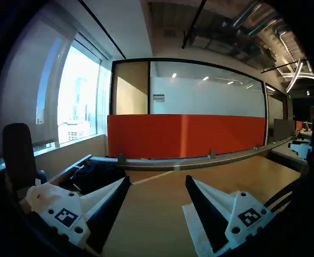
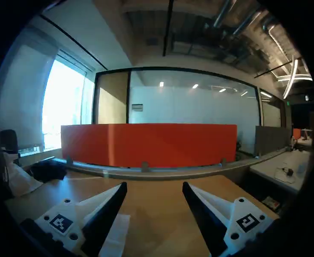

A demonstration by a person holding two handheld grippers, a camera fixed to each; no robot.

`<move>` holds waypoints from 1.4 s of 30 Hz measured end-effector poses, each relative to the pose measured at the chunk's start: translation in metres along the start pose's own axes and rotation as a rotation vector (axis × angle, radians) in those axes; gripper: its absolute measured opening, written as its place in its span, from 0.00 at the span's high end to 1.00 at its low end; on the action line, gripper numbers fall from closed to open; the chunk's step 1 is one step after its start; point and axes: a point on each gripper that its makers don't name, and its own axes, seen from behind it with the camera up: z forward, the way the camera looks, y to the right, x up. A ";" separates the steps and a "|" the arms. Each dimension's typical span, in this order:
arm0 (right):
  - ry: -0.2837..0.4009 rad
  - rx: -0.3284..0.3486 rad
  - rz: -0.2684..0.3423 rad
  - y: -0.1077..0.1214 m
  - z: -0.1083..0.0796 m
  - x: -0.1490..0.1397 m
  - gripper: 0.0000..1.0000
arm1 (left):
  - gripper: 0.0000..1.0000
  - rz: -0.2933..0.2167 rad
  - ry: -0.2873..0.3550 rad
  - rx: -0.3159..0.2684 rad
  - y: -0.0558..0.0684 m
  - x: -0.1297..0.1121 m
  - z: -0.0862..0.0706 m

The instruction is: Fold towel

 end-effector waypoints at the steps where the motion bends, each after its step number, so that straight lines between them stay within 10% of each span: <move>1: -0.007 -0.002 -0.002 0.001 0.000 0.006 0.00 | 0.04 -0.002 -0.004 -0.004 0.003 0.002 -0.001; 17: -0.018 0.035 0.003 -0.001 -0.002 0.060 0.00 | 0.04 0.031 -0.036 -0.040 0.018 0.035 0.000; 42: -0.256 0.421 -0.210 -0.087 -0.018 0.007 0.00 | 0.03 0.145 -0.263 -0.354 0.075 -0.034 0.000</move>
